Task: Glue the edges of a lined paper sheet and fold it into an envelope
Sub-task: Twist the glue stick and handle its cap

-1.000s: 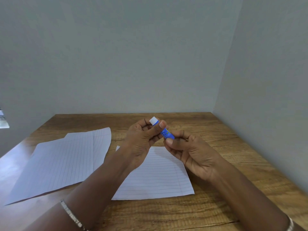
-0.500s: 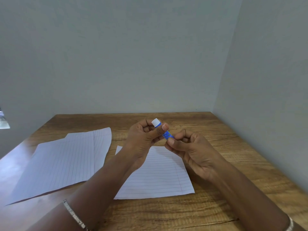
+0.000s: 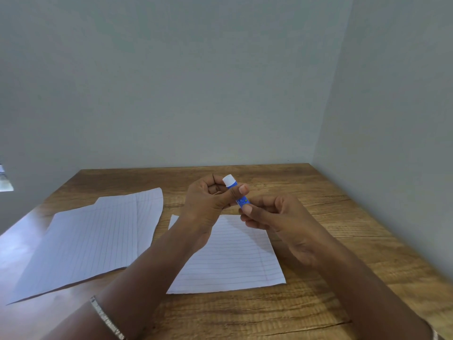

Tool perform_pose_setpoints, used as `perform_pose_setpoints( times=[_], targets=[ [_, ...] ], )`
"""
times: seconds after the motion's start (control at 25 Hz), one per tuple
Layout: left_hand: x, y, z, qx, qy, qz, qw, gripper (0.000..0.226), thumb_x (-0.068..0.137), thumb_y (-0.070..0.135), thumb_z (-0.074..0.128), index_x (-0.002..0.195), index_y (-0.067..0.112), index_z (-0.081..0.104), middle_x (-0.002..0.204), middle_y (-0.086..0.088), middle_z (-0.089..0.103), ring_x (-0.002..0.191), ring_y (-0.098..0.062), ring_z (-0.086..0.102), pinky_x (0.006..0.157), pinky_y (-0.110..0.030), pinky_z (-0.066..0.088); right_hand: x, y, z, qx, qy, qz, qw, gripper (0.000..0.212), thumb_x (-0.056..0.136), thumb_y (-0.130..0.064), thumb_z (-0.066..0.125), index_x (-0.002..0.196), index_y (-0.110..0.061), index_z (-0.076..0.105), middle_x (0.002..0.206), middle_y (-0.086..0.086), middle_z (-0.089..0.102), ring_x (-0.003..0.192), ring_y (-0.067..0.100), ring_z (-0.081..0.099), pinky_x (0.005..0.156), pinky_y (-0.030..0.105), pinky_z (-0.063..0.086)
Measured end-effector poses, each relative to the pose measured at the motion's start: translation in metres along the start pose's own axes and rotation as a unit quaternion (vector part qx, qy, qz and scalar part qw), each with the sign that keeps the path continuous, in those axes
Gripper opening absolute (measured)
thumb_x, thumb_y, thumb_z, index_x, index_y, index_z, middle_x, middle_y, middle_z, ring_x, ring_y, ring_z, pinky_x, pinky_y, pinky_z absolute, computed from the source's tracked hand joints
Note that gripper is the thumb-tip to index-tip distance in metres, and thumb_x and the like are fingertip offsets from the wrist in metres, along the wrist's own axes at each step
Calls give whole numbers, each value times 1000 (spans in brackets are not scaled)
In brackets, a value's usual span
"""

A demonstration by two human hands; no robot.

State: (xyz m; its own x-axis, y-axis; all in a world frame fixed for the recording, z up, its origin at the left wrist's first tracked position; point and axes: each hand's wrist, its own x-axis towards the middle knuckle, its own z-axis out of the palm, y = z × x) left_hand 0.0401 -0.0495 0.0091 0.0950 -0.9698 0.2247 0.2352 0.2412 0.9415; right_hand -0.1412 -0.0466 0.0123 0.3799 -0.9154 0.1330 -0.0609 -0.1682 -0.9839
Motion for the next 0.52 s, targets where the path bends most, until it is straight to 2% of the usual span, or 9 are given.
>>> perform_pose_setpoints(
  times=[0.12,0.24,0.36,0.44,0.52],
  targets=[
    [-3,2,3,44,6,21,999,65,48,35,93,97,2,66,84,-6,78,82,-20,76,84,-37,60,2,-1,0,-52,38,-13,998,14,84,-13,82,98,-11,81,88,10,81,86,20,77,81,28,62],
    [-6,3,9,99,11,62,993,58,48,32,92,92,4,66,83,-4,79,79,-17,76,72,-25,59,1,-1,1,-120,90,-32,988,26,66,-17,95,88,-17,79,81,2,79,76,13,75,72,21,60],
    [-10,5,16,139,28,113,983,56,46,35,91,84,6,63,73,-1,76,65,-11,71,61,-16,55,2,2,9,-209,120,-89,966,32,65,-25,96,86,-18,73,76,0,75,69,12,71,65,20,57],
    [-12,7,18,151,33,136,979,51,45,38,90,76,12,58,61,8,68,54,-1,61,54,-11,48,3,1,11,-232,103,-99,962,34,68,-26,94,92,-16,71,82,-1,74,75,16,70,71,30,59],
    [-11,8,17,160,39,142,976,49,47,39,89,73,16,54,58,10,62,51,1,55,52,-11,46,2,-1,9,-208,57,-79,973,35,74,-26,91,105,-20,74,97,-5,78,92,13,73,86,38,60]
  ],
)
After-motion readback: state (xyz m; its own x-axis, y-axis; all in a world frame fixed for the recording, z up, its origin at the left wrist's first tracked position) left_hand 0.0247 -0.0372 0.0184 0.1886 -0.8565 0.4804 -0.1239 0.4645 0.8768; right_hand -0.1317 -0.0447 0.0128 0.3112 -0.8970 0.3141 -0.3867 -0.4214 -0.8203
